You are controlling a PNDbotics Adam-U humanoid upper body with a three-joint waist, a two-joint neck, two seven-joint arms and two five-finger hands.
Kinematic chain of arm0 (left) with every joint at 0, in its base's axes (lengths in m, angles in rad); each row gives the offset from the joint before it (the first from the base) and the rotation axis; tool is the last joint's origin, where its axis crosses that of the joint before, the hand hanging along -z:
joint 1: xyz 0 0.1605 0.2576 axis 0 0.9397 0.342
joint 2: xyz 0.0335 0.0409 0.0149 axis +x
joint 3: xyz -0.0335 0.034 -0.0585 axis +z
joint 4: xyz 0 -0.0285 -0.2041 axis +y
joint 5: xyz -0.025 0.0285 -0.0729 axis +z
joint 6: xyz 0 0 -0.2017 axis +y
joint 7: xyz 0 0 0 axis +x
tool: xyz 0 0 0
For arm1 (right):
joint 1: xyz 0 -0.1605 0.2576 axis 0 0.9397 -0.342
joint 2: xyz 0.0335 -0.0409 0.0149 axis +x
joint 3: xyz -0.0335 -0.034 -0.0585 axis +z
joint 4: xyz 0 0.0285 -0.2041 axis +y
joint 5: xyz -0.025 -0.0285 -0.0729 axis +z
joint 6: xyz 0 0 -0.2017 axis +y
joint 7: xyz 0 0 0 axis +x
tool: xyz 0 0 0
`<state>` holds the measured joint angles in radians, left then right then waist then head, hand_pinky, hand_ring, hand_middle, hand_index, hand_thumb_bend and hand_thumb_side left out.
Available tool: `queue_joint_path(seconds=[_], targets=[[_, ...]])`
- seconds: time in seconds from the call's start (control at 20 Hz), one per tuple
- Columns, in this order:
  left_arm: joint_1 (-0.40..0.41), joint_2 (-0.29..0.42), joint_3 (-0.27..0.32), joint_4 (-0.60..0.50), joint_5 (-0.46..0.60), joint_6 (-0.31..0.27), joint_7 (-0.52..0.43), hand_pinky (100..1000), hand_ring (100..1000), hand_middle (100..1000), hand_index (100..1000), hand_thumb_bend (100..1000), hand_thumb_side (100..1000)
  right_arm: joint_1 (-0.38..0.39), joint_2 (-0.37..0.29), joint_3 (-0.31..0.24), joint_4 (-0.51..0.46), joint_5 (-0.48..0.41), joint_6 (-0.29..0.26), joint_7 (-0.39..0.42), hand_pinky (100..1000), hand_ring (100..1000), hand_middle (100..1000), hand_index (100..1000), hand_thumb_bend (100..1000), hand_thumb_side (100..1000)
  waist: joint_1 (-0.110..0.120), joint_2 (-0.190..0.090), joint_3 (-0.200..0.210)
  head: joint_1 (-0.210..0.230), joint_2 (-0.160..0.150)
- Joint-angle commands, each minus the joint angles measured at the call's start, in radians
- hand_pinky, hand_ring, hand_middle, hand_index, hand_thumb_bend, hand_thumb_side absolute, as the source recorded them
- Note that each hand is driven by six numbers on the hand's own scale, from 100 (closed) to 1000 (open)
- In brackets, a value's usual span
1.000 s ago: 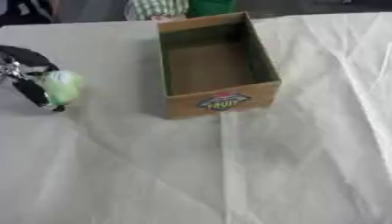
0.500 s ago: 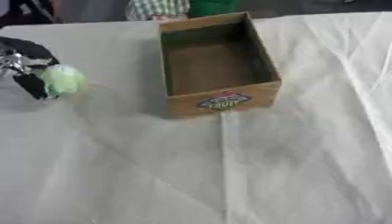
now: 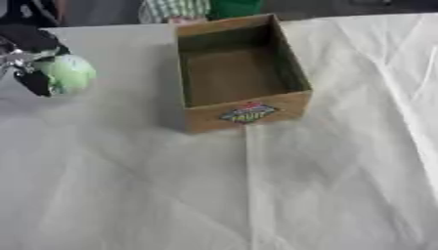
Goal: Pick up objects on the table and place them in the box.
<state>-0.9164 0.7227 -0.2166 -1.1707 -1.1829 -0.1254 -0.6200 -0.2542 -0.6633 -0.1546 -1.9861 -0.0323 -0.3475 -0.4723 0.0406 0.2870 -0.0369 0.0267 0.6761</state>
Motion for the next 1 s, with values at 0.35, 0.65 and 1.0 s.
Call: queue_joint_path(seconds=[0.35,0.65,1.0], targets=[[-0.139,-0.045,0.042,-0.119,0.024,0.060,0.067,434,501,407,622,100,288,-0.016,-0.029,-0.011,-0.014,-0.004,-0.007,-0.004,821,672,707,866,100,563,-0.003,-0.036,-0.009,-0.031,0.014],[-0.213,-0.206,0.070,-0.176,-0.027,0.083,0.081,442,498,399,615,100,284,-0.028,-0.030,-0.008,-0.014,-0.014,-0.013,0.001,819,672,708,865,100,562,-0.008,-0.043,-0.024,-0.037,0.016],[-0.283,-0.422,0.086,-0.169,-0.162,0.100,0.149,444,495,391,608,100,279,-0.065,-0.024,0.007,-0.014,-0.035,-0.018,0.018,818,671,708,864,100,562,-0.008,-0.038,-0.065,-0.005,-0.001]])
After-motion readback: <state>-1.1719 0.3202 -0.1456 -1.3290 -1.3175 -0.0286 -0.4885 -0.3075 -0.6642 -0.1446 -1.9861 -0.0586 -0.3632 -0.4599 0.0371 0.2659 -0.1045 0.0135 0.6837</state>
